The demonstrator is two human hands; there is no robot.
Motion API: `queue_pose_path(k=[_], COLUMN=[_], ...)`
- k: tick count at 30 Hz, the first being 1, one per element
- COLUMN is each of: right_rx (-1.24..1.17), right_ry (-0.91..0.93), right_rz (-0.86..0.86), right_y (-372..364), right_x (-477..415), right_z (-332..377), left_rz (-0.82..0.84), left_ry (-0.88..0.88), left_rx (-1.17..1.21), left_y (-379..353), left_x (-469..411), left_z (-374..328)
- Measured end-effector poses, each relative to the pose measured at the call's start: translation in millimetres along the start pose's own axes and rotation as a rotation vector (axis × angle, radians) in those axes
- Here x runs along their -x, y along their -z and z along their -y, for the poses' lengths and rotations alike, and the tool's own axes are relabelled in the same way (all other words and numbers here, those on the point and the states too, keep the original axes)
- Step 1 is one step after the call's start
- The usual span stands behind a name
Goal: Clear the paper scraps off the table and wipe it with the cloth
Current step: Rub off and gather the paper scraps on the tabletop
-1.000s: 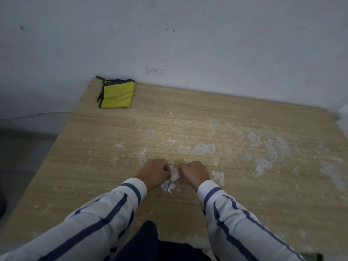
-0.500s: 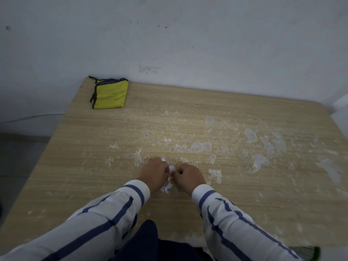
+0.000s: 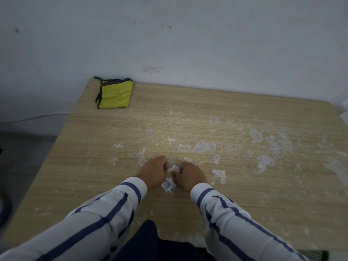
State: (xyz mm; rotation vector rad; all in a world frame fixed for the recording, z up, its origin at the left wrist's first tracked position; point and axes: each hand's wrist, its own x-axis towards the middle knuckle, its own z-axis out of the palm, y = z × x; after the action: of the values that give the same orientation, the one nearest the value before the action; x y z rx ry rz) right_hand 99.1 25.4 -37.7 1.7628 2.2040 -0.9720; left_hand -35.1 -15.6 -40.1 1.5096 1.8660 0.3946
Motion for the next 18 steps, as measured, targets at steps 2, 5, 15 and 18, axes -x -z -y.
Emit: queue_pose_path(k=[2, 5, 15, 18], right_rx=[0.008, 0.030, -0.094, 0.103], right_ry=[-0.002, 0.001, 0.039, 0.069], right_rz=[0.014, 0.013, -0.150, -0.272], right_y=[0, 1, 4, 2], right_x=[-1, 0, 7, 10], right_z=[0, -1, -18, -34], left_rz=[-0.002, 0.020, -0.084, -0.158], left_ry=[-0.028, -0.100, -0.113, -0.172], left_rx=[-0.024, -0.113, -0.224, -0.317], left_y=[0, -4, -11, -16], left_x=[-1, -1, -2, 0], left_z=[0, -1, -9, -18])
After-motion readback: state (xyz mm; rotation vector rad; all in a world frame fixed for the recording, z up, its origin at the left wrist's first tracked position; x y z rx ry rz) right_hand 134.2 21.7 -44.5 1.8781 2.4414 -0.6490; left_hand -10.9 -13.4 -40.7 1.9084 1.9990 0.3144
